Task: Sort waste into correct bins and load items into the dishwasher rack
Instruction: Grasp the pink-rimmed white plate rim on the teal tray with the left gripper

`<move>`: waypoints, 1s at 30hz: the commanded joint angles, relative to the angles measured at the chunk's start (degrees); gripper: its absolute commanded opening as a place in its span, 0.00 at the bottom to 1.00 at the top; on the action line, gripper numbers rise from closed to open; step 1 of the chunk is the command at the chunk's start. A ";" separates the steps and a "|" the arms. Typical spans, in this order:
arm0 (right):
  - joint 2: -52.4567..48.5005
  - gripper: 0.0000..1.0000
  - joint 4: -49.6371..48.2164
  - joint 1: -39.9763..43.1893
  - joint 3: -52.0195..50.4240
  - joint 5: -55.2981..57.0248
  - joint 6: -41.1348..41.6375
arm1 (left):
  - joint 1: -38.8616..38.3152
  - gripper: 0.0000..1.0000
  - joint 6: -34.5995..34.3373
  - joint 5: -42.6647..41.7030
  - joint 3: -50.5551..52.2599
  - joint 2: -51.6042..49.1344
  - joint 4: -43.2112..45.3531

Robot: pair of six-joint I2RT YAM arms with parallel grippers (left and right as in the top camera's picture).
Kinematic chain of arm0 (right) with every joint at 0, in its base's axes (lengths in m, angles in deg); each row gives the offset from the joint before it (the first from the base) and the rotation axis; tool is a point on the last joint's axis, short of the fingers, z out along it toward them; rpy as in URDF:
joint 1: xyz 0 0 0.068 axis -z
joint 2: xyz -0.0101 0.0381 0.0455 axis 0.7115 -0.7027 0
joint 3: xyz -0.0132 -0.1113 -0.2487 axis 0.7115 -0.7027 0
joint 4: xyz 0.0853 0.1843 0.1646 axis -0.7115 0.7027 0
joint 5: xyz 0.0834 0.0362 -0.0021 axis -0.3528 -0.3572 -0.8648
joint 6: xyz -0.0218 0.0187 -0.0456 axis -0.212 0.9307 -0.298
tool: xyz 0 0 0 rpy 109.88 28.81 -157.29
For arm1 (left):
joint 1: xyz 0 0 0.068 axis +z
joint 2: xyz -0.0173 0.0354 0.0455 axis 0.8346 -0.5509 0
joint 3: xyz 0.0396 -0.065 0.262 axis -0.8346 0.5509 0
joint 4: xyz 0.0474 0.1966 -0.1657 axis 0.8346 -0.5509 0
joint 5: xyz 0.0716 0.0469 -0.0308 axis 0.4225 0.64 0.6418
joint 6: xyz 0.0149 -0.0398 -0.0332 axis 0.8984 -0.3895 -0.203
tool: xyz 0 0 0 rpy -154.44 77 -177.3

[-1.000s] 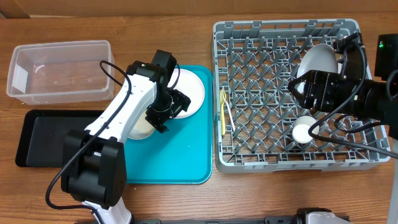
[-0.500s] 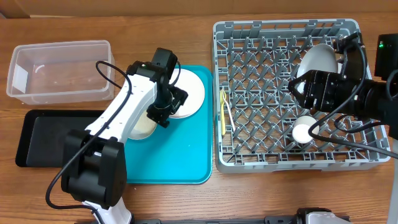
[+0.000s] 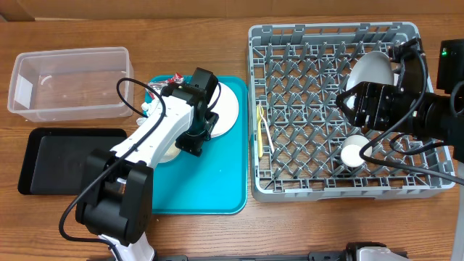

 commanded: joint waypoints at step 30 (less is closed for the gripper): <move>0.17 0.73 0.31 0.00 0.39 0.33 -0.33 | -0.11 0.04 14.05 7.76 -0.55 -5.60 3.15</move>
